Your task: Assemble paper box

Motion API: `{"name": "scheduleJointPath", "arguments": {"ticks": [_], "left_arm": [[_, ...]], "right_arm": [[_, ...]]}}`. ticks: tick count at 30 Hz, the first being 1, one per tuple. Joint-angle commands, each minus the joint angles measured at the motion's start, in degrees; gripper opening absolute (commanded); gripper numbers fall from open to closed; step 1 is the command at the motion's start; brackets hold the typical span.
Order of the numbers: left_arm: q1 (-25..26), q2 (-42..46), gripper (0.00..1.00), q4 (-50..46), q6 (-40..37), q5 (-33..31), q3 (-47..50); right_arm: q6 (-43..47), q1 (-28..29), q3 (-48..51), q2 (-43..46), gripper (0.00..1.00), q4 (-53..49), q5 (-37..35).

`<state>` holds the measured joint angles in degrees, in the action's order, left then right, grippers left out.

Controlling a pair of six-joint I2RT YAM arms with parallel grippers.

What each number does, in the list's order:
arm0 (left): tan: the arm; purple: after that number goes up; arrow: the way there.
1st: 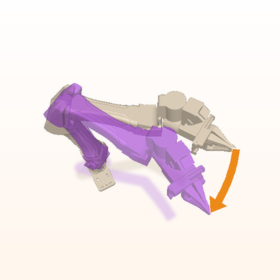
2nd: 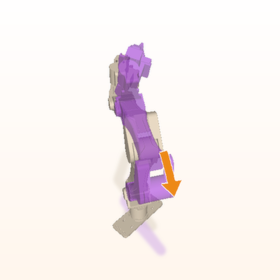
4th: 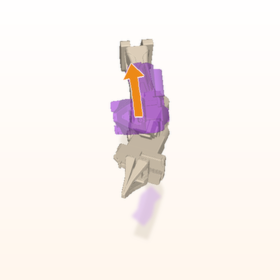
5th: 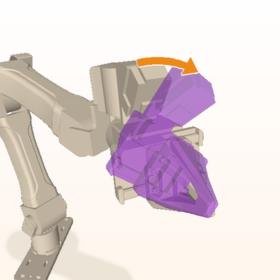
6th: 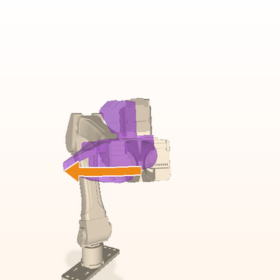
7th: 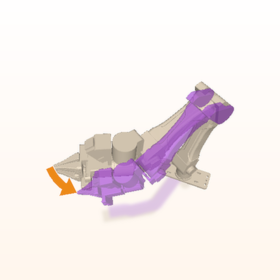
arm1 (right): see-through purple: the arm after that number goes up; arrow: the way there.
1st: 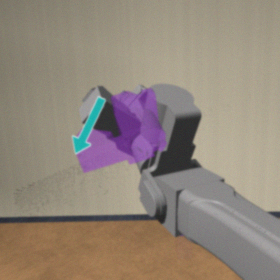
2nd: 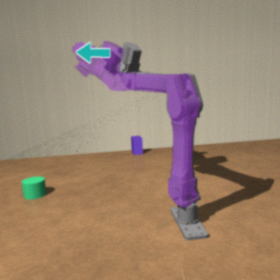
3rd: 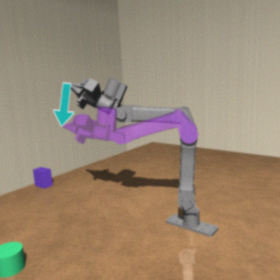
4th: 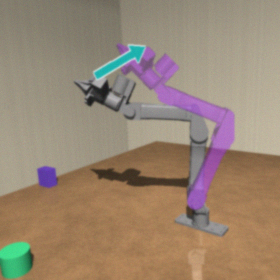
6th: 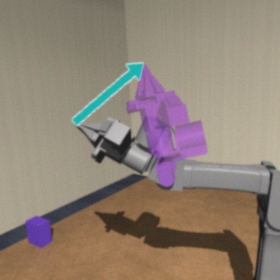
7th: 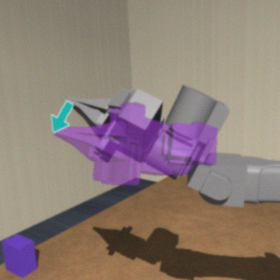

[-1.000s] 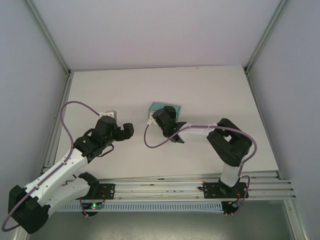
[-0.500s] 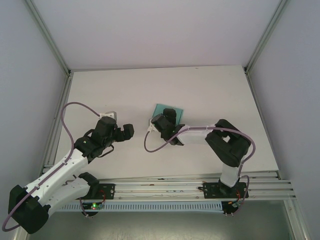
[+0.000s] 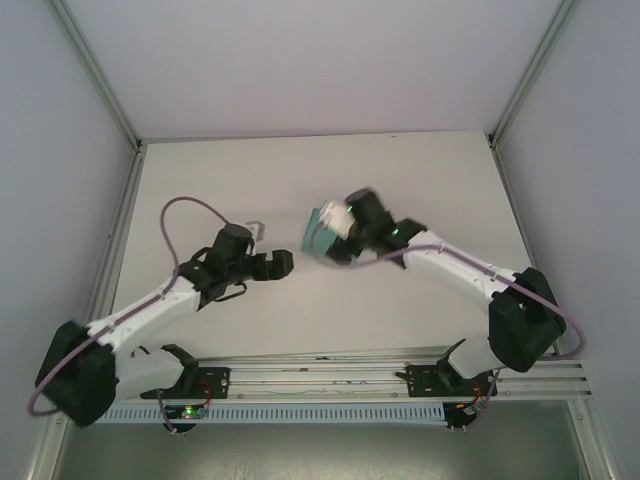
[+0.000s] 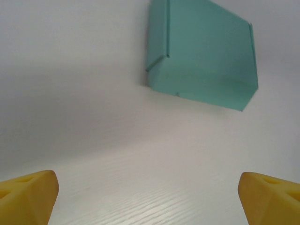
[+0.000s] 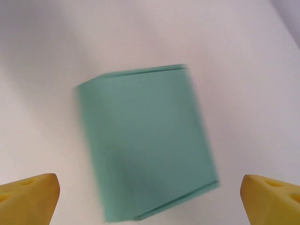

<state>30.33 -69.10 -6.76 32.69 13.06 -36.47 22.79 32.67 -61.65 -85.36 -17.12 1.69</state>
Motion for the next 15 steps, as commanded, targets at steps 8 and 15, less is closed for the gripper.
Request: {"name": "scheduleJointPath", "arguments": {"ticks": [8,15], "left_arm": [[6.9,-24.0,0.87,16.8,-2.3,13.0,-12.8],[7.0,-33.3,0.83,15.4,-3.1,11.4,-18.8]], "right_arm": [[-16.5,-16.6,-24.0,-27.3,0.87,-9.9,24.8],[-13.5,-16.8,-30.8,-36.4,0.83,-14.4,29.6]]}}
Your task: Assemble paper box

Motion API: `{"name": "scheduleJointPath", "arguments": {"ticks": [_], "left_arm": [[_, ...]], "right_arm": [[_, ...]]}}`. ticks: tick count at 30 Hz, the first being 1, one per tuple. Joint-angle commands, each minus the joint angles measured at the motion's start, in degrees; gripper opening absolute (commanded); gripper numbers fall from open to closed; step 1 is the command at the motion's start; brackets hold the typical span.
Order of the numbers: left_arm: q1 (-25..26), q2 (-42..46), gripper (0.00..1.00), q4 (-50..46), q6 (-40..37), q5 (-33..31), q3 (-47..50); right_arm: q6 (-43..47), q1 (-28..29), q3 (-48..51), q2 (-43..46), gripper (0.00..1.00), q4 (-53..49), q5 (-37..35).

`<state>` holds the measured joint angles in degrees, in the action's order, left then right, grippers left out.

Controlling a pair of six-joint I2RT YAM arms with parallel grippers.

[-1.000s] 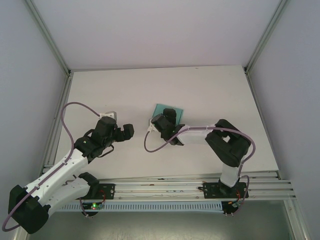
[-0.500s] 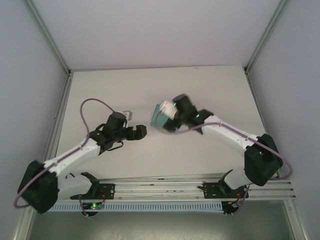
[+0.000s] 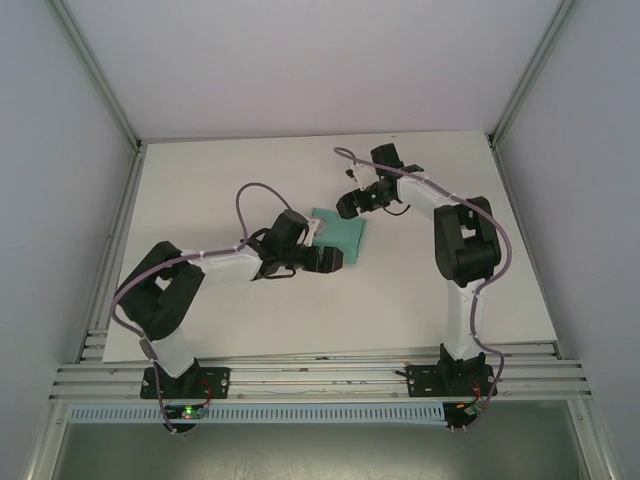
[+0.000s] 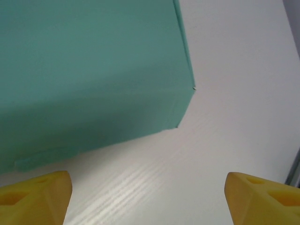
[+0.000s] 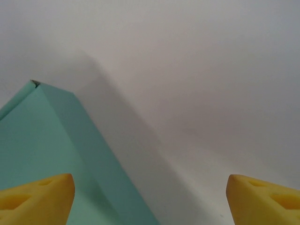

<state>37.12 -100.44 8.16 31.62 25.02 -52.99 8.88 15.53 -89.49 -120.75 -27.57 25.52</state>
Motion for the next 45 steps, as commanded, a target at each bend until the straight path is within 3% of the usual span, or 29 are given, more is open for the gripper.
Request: {"name": "scheduleJointPath", "arguments": {"ticks": [1,9,14,19,22,26,33,39,45], "left_arm": [[0.2,-2.8,0.83,0.4,-2.1,-1.1,-2.8],[0.2,-8.8,0.80,3.4,-2.1,-3.8,-7.2],[0.1,-11.5,0.78,4.6,-3.0,-9.4,-9.2],[0.1,-14.5,0.75,13.2,0.1,-12.2,-9.2],[0.2,-16.5,0.66,22.0,2.2,-13.8,-8.2],[1.2,-19.4,0.51,32.8,3.2,-17.2,-6.8],[2.9,-24.2,0.48,47.8,2.8,-20.7,-5.4],[2.9,-25.9,0.35,53.5,1.0,-22.8,-5.4],[3.1,-22.0,0.44,47.7,1.6,-20.9,-2.1]], "right_arm": [[0.3,0.5,-2.8,-1.6,0.82,-4.0,6.7],[4.0,3.9,-5.2,-6.5,0.73,-14.7,8.7],[5.5,6.0,-6.4,-9.5,0.62,-20.2,9.2],[4.9,8.5,-5.5,-11.6,0.50,-22.3,9.5],[4.4,10.0,-3.7,-12.0,0.42,-21.2,11.8],[4.0,11.2,-3.2,-12.6,0.39,-20.4,13.7],[3.8,12.4,-2.2,-13.3,0.35,-19.1,14.9],[1.4,12.7,3.2,-11.6,0.33,-15.3,15.7],[-2.6,11.1,2.7,-8.2,0.35,-12.2,9.3]]}}
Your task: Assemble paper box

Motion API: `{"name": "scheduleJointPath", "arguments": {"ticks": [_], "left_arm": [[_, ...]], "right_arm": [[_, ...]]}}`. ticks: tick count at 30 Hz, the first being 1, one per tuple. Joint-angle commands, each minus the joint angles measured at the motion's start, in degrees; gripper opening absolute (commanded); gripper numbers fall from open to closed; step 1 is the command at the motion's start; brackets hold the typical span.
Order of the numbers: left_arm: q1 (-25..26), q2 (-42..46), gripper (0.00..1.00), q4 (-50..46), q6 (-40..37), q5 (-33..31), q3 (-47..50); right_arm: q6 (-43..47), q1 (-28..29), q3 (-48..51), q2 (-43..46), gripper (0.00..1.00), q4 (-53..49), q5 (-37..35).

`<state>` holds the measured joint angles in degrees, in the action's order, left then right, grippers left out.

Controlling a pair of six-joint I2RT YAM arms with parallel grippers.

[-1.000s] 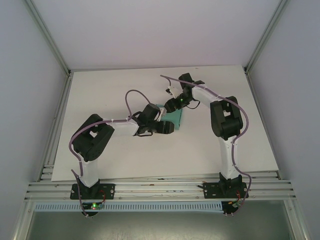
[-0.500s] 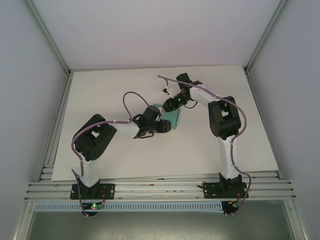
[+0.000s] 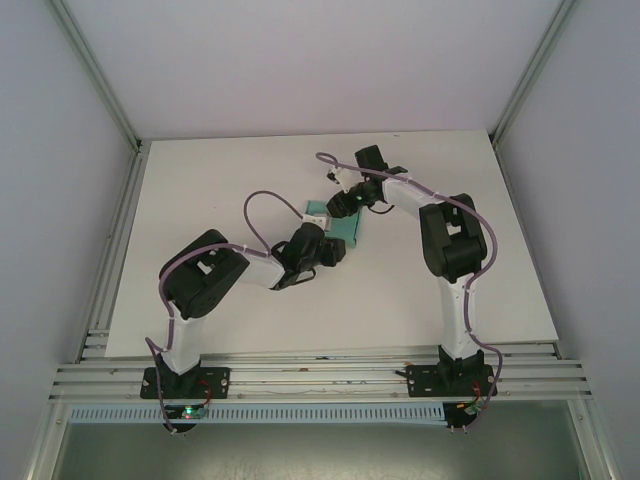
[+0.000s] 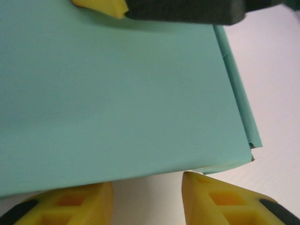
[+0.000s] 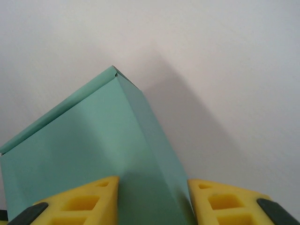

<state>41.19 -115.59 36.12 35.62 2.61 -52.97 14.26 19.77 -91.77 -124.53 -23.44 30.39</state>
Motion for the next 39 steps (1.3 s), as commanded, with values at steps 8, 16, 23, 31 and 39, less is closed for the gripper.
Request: {"name": "scheduleJointPath", "arguments": {"ticks": [8,16,23,31,39], "left_arm": [[-0.5,0.5,0.50,10.5,1.9,3.4,6.5],[0.7,10.0,0.55,-7.4,1.2,-0.3,6.8],[0.8,12.1,0.71,-21.1,0.7,-0.9,2.3],[0.7,16.1,0.78,-27.2,1.0,-1.3,2.6],[0.7,23.4,0.99,-34.6,0.1,-2.5,3.1]], "right_arm": [[-7.9,4.6,-2.9,-3.5,0.39,-17.6,-0.8],[-9.5,4.3,-0.7,-3.9,0.40,-13.7,-2.4],[-10.7,3.4,-0.2,-2.0,0.47,-10.9,-4.2],[-13.5,2.8,0.0,-0.3,0.63,-7.9,-8.5],[-16.5,0.7,2.2,5.2,0.78,-1.0,-13.0]]}}
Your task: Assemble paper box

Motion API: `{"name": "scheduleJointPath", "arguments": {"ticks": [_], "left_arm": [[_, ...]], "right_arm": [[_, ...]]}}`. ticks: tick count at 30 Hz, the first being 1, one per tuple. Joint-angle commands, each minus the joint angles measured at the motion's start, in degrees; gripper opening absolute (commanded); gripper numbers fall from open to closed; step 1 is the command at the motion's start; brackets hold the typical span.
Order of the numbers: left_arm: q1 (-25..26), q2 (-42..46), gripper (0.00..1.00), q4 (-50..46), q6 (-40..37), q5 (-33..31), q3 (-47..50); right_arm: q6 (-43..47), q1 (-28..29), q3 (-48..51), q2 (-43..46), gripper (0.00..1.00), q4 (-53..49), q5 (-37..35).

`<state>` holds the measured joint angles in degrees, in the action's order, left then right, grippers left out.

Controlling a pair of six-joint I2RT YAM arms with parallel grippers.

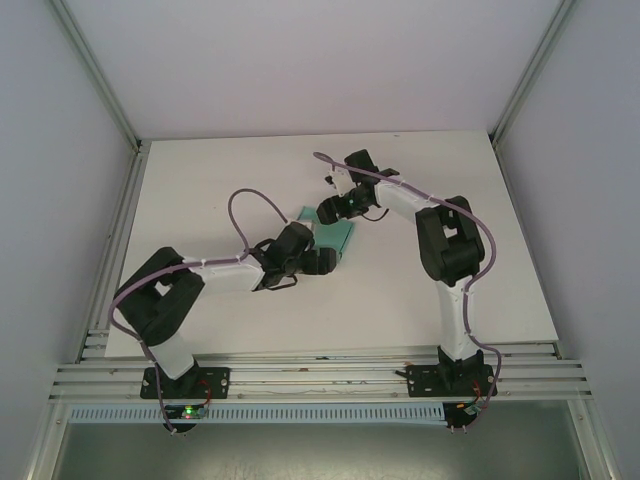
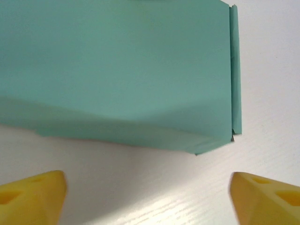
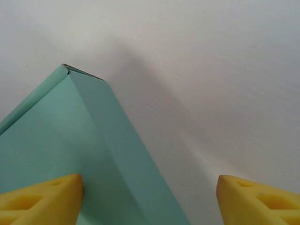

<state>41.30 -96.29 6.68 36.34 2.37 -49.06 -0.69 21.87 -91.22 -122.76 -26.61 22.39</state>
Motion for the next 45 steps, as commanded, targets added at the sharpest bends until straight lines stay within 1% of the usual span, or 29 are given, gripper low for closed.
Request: {"name": "scheduleJointPath", "arguments": {"ticks": [1,3,7,10,11,13,15,16,17,19,21,22,25,28,29,30,31,32,33,34,35,36,37,38,39,41,43,44,45], "left_arm": [[0.6,5.8,1.00,-6.7,-1.3,-3.7,-0.9],[0.6,10.2,1.00,-11.6,-3.5,-9.0,-1.7],[-2.1,19.2,1.00,-20.1,-6.8,-20.3,-3.6],[-9.3,23.7,1.00,-22.6,-7.2,-23.6,-3.4],[-12.1,24.6,1.00,-22.5,-7.9,-24.9,-2.7],[-16.9,25.9,1.00,-20.6,-9.4,-31.9,-0.1],[-20.6,27.0,1.00,-14.8,-13.7,-39.3,4.2],[-22.6,27.4,1.00,-11.6,-15.9,-40.4,6.6],[-24.7,27.8,1.00,-6.6,-18.8,-40.0,9.7],[-27.2,27.9,1.00,-1.7,-19.4,-40.8,13.7],[-28.8,27.4,1.00,4.4,-21.5,-38.2,17.1],[-29.1,27.8,1.00,2.7,-21.5,-37.1,16.4],[-29.5,26.0,1.00,19.0,-31.0,-33.7,22.4],[-30.7,16.4,1.00,37.7,-37.0,-32.4,27.5],[-29.9,15.7,1.00,35.2,-37.0,-33.4,26.0],[-31.0,14.8,1.00,36.2,-37.0,-29.4,25.7],[-32.2,11.7,1.00,40.7,-36.9,-27.1,26.6],[-34.3,6.7,0.99,53.8,-38.0,-26.5,28.5],[-34.5,9.7,1.00,46.5,-35.4,-25.8,27.9],[-36.1,12.3,1.00,37.9,-32.9,-22.6,26.4],[-38.1,9.9,1.00,45.6,-33.0,-19.9,28.0],[-38.2,9.6,1.00,46.7,-33.7,-18.9,28.3],[-38.2,10.8,1.00,40.6,-33.5,-15.3,27.2],[-38.4,7.4,1.00,44.2,-33.6,-15.8,27.3],[-38.6,3.8,0.99,55.0,-35.2,-15.9,28.8],[-38.7,8.4,1.00,42.7,-33.0,-15.0,27.4],[-38.9,5.5,1.00,50.8,-34.0,-15.1,28.5],[-38.9,7.1,1.00,45.3,-33.4,-14.7,27.5],[-39.0,7.6,1.00,43.7,-33.1,-14.4,26.9]], "right_arm": [[-2.1,-1.8,2.2,4.8,0.82,3.3,-5.9],[-3.0,-3.0,4.0,8.3,0.98,6.3,-8.0],[-5.9,-6.5,11.7,17.5,0.98,15.4,-10.3],[-7.5,-10.0,19.3,24.7,0.98,21.7,-11.0],[-7.0,-11.0,22.1,27.0,0.98,23.3,-11.2],[-6.3,-12.8,29.5,31.9,0.98,28.1,-14.5],[-5.5,-14.3,37.9,37.3,0.98,34.3,-19.7],[-4.8,-14.9,42.3,39.9,0.98,38.2,-21.7],[-3.5,-15.5,47.3,42.7,0.98,43.0,-23.0],[-0.9,-16.3,55.6,45.9,0.98,52.3,-24.2],[2.3,-16.4,61.9,47.3,0.98,58.9,-24.7],[3.4,-16.3,63.8,47.5,0.98,60.3,-25.8],[3.6,-16.4,69.2,44.1,0.98,72.3,-29.1],[1.0,-18.3,74.3,37.2,0.98,88.2,-31.7],[0.2,-19.6,74.7,34.4,0.98,93.8,-29.4],[-0.2,-20.3,74.6,34.5,0.98,94.6,-28.1],[-0.9,-20.8,74.7,36.0,0.98,91.3,-27.4],[-1.1,-21.0,74.5,37.2,0.98,87.8,-27.2],[-1.3,-21.0,73.5,36.7,0.98,86.5,-27.8],[-2.0,-21.0,72.0,35.8,0.98,85.1,-29.0],[-1.2,-20.8,72.2,36.1,0.98,85.0,-29.0],[-1.4,-20.7,72.1,36.3,0.99,84.4,-29.1],[-1.3,-20.7,72.2,36.4,0.98,84.4,-29.0],[-1.3,-20.7,72.1,36.4,0.98,84.4,-29.1],[-1.2,-20.6,72.1,36.3,0.98,84.5,-29.2],[-1.1,-20.6,72.1,36.4,0.98,84.4,-29.2],[-1.0,-20.5,72.0,36.2,0.98,84.4,-29.3],[-1.0,-20.5,71.9,36.2,0.98,84.3,-29.3],[-0.9,-20.4,71.9,36.2,0.99,84.3,-29.4]]}}
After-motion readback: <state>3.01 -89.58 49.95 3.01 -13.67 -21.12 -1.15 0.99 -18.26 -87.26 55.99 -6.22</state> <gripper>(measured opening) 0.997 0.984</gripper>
